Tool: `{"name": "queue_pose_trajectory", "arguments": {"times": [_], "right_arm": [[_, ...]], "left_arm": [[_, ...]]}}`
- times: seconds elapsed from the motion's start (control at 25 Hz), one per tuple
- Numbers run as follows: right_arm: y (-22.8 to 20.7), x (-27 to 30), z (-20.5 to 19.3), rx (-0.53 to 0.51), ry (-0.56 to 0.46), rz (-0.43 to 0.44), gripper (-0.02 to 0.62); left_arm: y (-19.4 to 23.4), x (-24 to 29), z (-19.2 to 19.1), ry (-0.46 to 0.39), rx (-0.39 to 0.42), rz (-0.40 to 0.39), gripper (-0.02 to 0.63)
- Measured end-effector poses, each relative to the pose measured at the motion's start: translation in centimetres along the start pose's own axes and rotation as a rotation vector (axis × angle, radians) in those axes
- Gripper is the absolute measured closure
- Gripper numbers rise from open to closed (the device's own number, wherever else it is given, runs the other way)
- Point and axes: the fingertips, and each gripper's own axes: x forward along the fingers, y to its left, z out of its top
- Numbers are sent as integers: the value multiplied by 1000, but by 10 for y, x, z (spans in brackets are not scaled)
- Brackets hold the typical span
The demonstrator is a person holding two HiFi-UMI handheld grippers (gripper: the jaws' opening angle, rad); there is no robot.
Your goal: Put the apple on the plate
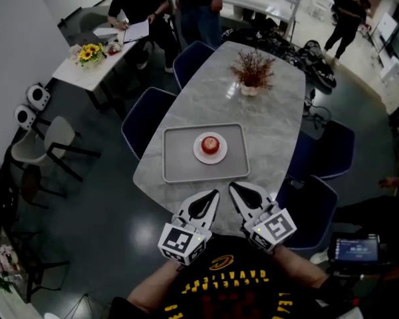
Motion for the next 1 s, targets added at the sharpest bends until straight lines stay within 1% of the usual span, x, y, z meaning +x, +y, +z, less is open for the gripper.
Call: {"name": "queue_pose_trajectory", "arguments": {"times": [0.16, 0.44, 0.64, 0.84, 1.0], "right_arm": [[4, -6, 7, -16, -30, -1, 589], [3, -10, 8, -39, -28, -12, 589], [8, -15, 7, -13, -19, -17, 589], [8, -19, 4, -12, -18, -22, 589], [7, -22, 5, -10, -20, -25, 589]], "left_arm": [[-5, -1, 2, -8, 6, -3, 606], [-7, -5, 14, -16, 39, 11, 606], [-13, -8, 14, -5, 18, 9, 606], [-18, -8, 10, -1, 44, -11, 606], [-23, -7, 13, -5, 27, -17, 606]]}}
